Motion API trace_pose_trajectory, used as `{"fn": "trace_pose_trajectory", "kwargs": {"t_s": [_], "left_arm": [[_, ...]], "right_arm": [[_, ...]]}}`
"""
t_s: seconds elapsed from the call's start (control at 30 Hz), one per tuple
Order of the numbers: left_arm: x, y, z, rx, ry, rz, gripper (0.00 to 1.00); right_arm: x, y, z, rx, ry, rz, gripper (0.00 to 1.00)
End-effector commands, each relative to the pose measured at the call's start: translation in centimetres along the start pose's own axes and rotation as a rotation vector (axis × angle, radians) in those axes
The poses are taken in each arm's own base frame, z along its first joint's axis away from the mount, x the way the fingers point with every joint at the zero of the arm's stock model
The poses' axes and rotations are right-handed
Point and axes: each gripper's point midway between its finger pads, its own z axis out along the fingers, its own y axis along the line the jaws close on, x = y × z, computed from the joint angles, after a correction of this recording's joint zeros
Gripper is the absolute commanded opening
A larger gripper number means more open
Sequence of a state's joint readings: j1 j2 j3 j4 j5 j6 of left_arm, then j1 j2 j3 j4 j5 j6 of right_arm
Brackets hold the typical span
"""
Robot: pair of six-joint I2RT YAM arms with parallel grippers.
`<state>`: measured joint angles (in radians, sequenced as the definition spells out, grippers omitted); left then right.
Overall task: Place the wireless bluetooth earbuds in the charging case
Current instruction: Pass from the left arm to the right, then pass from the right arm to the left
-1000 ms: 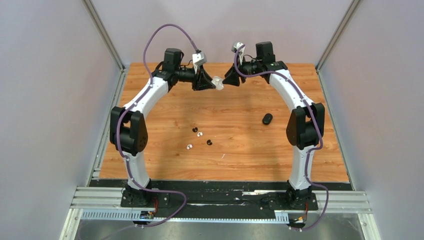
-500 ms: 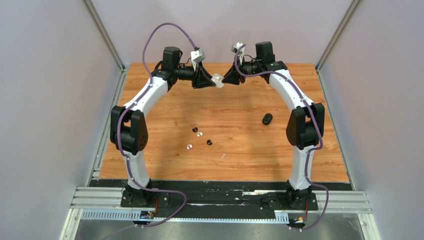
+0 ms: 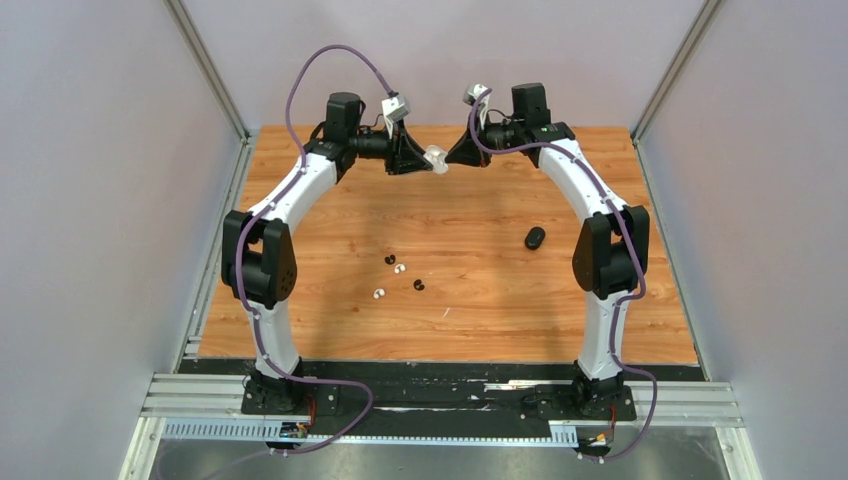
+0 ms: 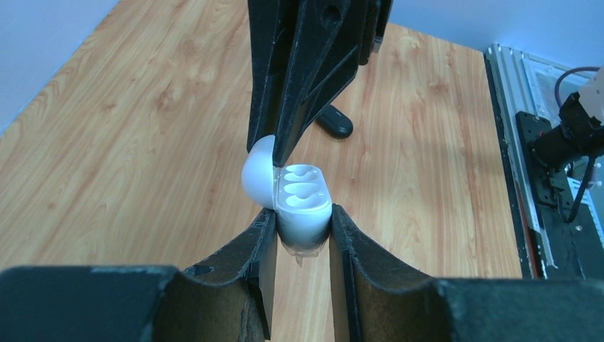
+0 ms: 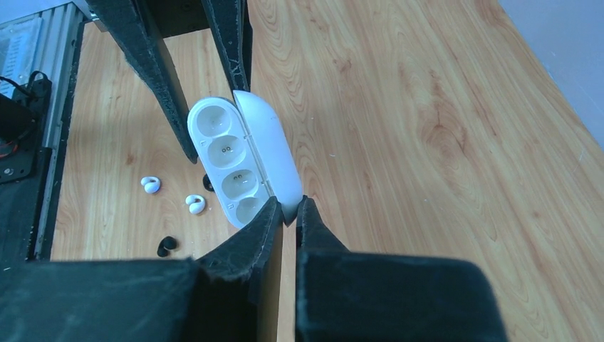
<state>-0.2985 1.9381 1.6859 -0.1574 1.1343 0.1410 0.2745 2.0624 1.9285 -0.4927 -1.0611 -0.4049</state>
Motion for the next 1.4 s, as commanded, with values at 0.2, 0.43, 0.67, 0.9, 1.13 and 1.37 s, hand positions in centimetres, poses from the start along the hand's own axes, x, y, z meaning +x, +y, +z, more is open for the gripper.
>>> {"fn": "trace_pose_trajectory", "kwargs": {"t_s": [0.2, 0.43, 0.67, 0.9, 1.13, 1.37], "left_arm": [[-1.0, 2.4, -0.2, -0.142, -0.041, -0.031, 0.52], [-1.6, 1.6, -1.3, -0.170, -0.023, -0.048, 0.86], [-3.5, 1.4, -2.4, -0.186, -0.032, -0.056, 0.85], [-4.5, 2.0, -2.1, -0.154, 0.027, -0.125, 0.69], [-3.6, 1.7, -2.5, -0.141, 0.121, -0.196, 0.71], [-1.9, 1.6, -2.1, -0.124, 0.141, -0.245, 0.67]], "right_arm": [[-3.2, 0.0, -0.4, 0.075, -0.007, -0.224, 0.00], [-2.8, -0.8, -1.4, 0.147, 0.047, -0.396, 0.00], [-1.5, -0.2, -1.1, 0.150, 0.147, -0.549, 0.00], [-1.0, 0.8, 0.3, 0.108, 0.249, -0.586, 0.00], [-1.1, 1.4, 1.0, 0.095, 0.283, -0.542, 0.00], [-1.0, 2.1, 1.7, 0.088, 0.284, -0.506, 0.00]]}}
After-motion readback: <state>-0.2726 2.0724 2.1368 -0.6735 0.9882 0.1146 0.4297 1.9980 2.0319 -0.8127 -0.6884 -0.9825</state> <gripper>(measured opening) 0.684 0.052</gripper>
